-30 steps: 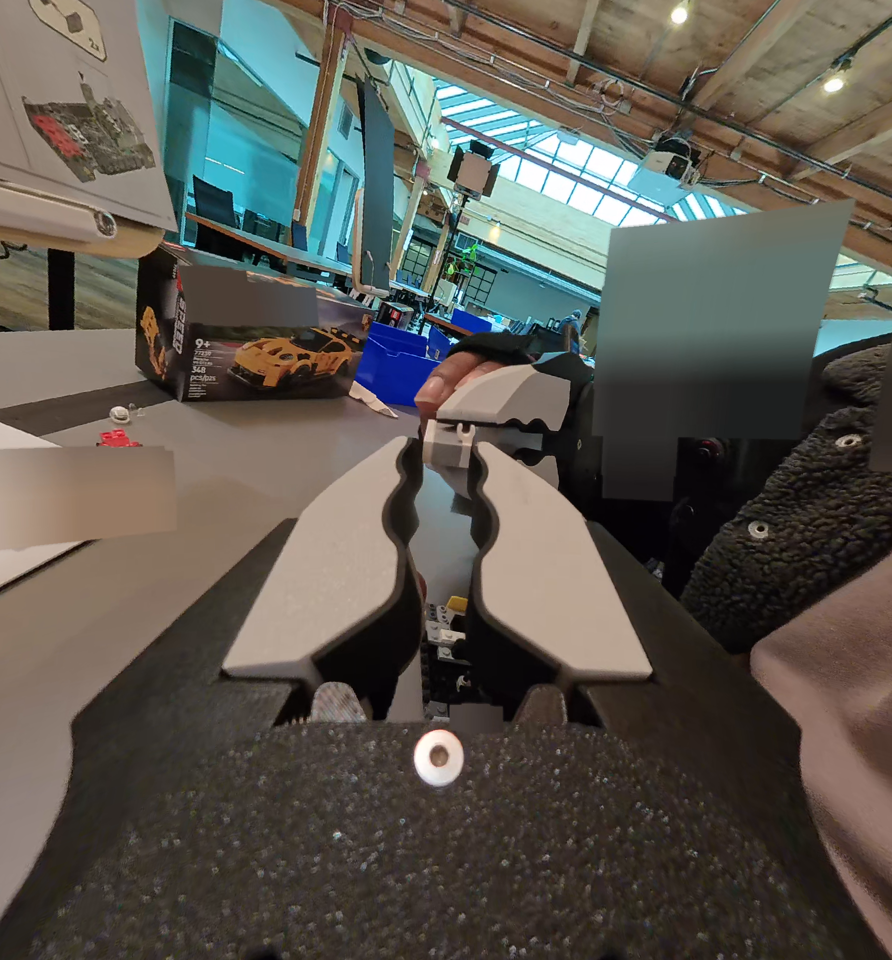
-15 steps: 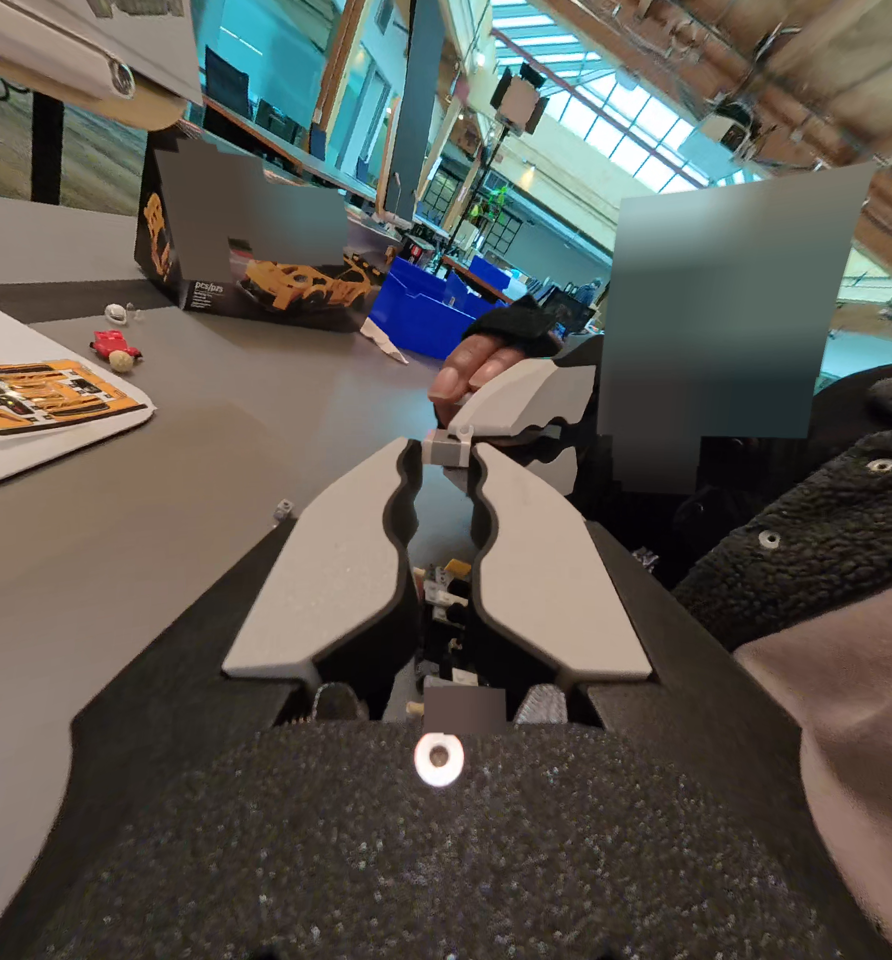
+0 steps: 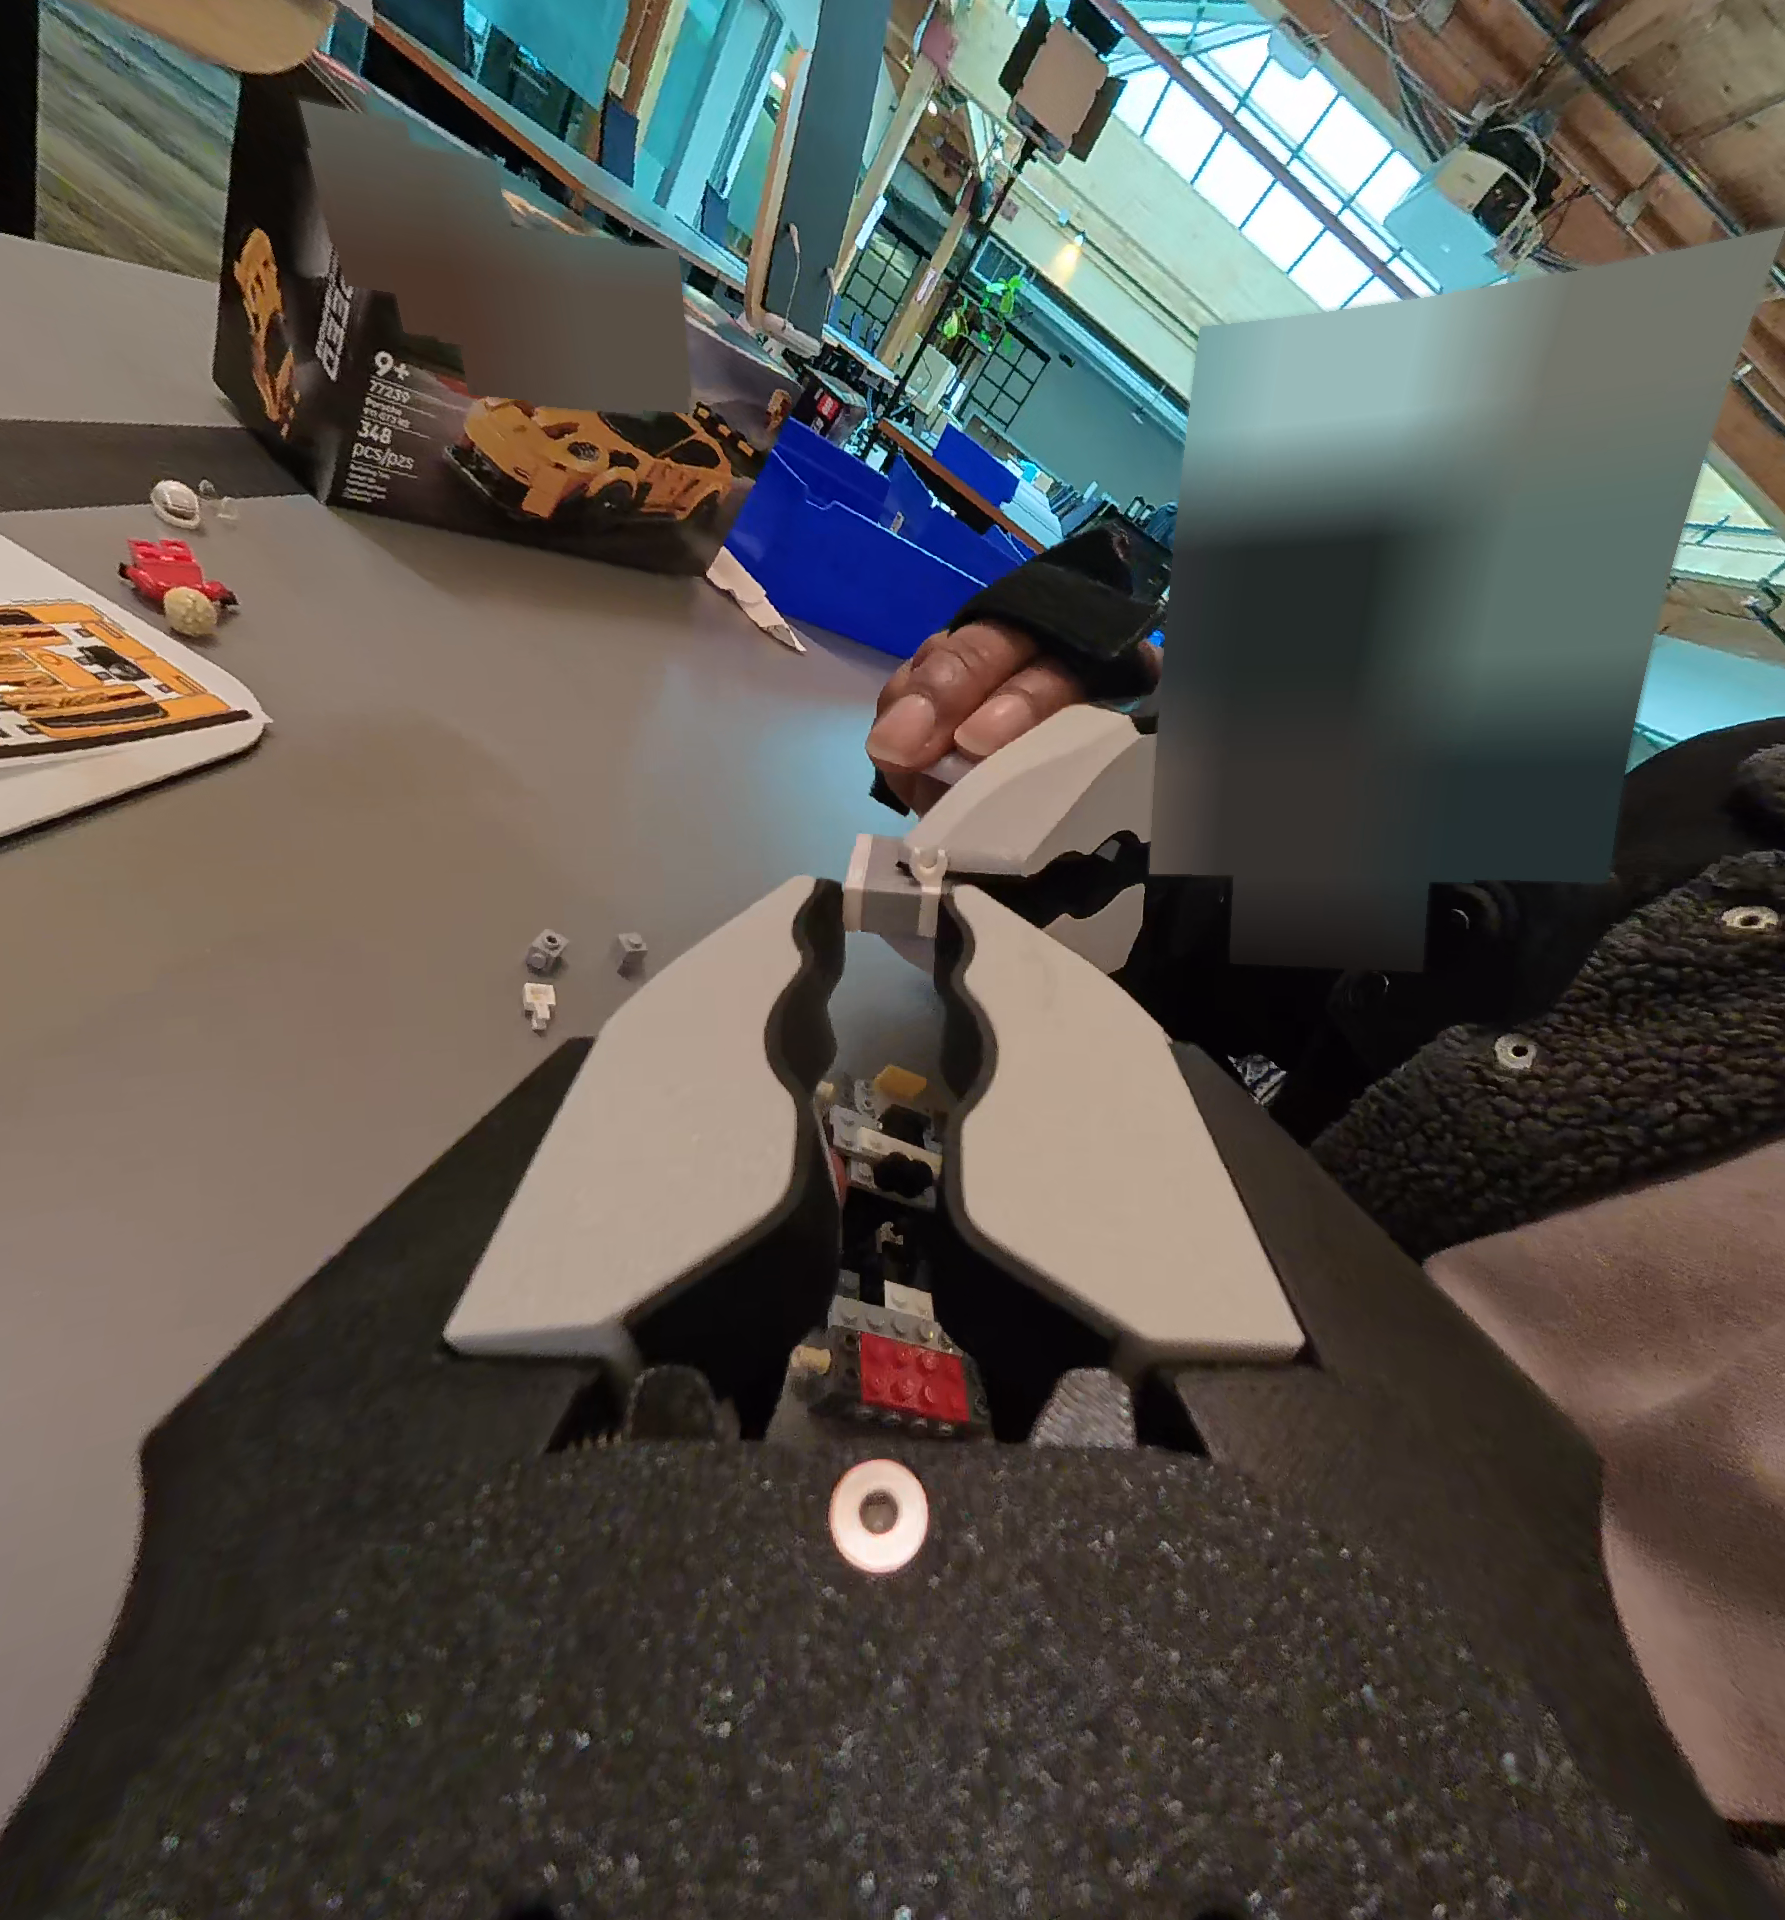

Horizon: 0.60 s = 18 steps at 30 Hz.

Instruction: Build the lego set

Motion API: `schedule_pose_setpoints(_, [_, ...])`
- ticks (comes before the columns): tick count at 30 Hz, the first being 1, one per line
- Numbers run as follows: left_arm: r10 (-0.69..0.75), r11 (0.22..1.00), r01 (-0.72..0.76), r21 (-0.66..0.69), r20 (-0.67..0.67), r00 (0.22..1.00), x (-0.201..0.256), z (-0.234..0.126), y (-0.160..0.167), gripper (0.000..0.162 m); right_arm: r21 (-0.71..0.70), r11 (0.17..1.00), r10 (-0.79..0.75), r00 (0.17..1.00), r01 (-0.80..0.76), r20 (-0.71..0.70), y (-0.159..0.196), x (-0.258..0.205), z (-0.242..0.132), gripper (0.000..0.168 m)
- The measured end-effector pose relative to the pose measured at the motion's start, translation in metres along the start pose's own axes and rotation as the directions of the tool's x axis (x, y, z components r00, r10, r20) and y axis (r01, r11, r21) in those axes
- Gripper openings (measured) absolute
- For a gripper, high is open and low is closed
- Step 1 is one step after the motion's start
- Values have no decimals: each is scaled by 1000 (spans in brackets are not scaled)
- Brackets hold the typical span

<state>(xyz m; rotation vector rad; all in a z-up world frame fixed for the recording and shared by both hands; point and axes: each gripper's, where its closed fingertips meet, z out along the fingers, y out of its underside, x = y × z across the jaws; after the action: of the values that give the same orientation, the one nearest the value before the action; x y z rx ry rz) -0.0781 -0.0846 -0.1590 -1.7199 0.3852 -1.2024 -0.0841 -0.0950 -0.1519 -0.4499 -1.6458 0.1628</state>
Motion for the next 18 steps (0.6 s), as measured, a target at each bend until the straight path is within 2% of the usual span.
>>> schedule_pose_setpoints(18, [-31,997,30,-73,-13,999,-2,3,13,17,24,1000,4,999,-5,52,-1,-14,0,10])
